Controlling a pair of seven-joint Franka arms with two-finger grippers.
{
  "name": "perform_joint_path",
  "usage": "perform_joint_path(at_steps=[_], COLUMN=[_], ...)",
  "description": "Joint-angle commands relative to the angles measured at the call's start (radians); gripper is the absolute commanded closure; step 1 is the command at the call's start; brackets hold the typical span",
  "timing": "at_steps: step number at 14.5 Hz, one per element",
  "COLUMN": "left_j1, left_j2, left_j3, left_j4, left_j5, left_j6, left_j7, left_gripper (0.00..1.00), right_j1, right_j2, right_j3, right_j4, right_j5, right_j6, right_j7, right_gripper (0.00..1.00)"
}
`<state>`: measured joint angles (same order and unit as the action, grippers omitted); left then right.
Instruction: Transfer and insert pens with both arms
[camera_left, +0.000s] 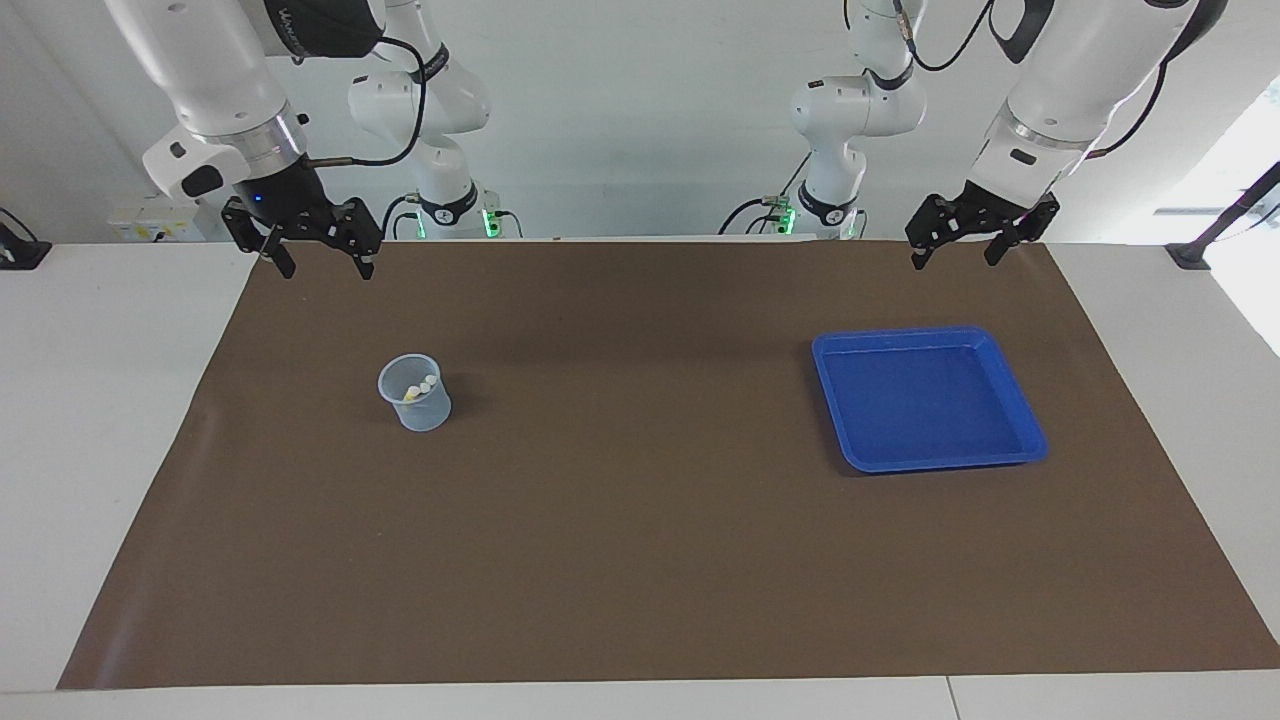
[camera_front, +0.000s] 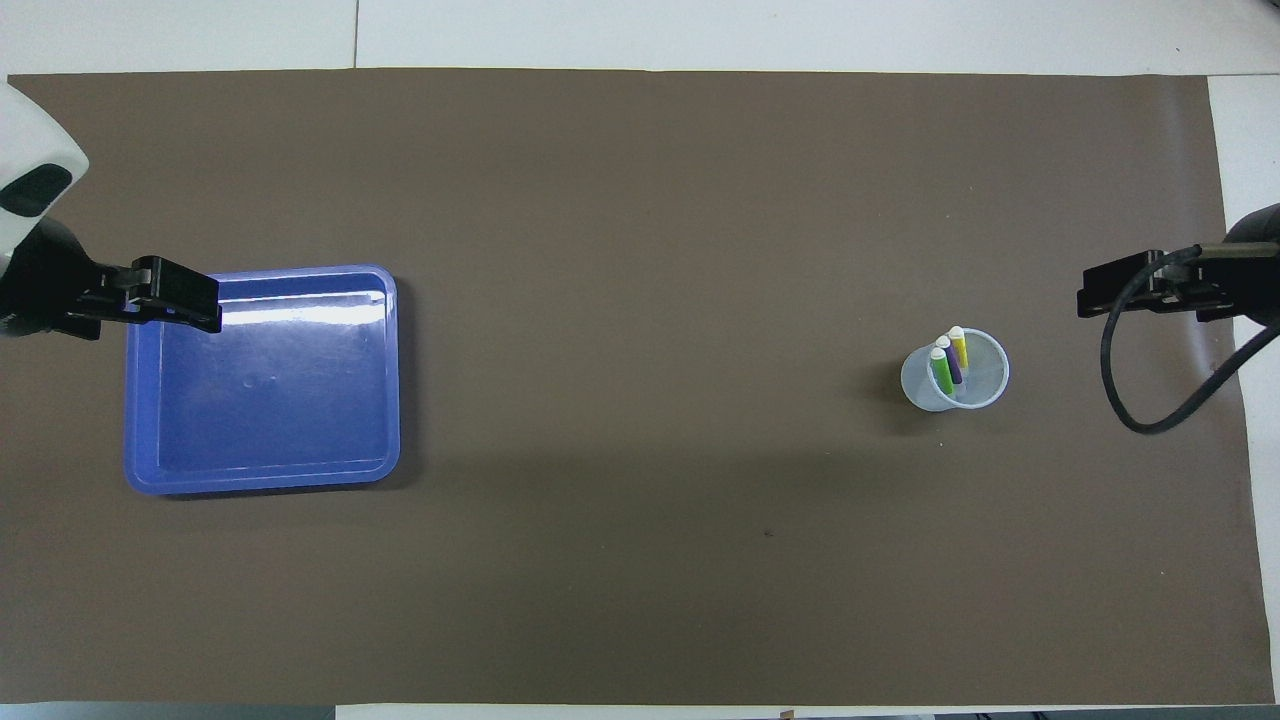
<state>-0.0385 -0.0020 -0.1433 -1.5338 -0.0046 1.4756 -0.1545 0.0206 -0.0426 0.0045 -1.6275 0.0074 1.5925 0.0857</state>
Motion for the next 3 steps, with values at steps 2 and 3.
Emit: perform_joint_path(at_steps=[2, 3], left_j1=[-0.003, -0.003], left_j2=[-0.013, -0.013], left_j3=[0.008, 0.008], left_j4=[-0.008, -0.008], left_j5=[0.008, 0.008], left_j6=[0.000, 0.002], left_j7=[0.007, 0.007], left_gripper=[0.00, 0.00], right_j1=[-0.005, -0.005], right_j2=[-0.008, -0.008], right_j3=[0.003, 0.003], right_j4=[-0.011, -0.011], right_j5=[0.020, 0.020], right_j6=[0.003, 0.003], right_j7=[0.008, 0.008], right_gripper=[0.00, 0.00])
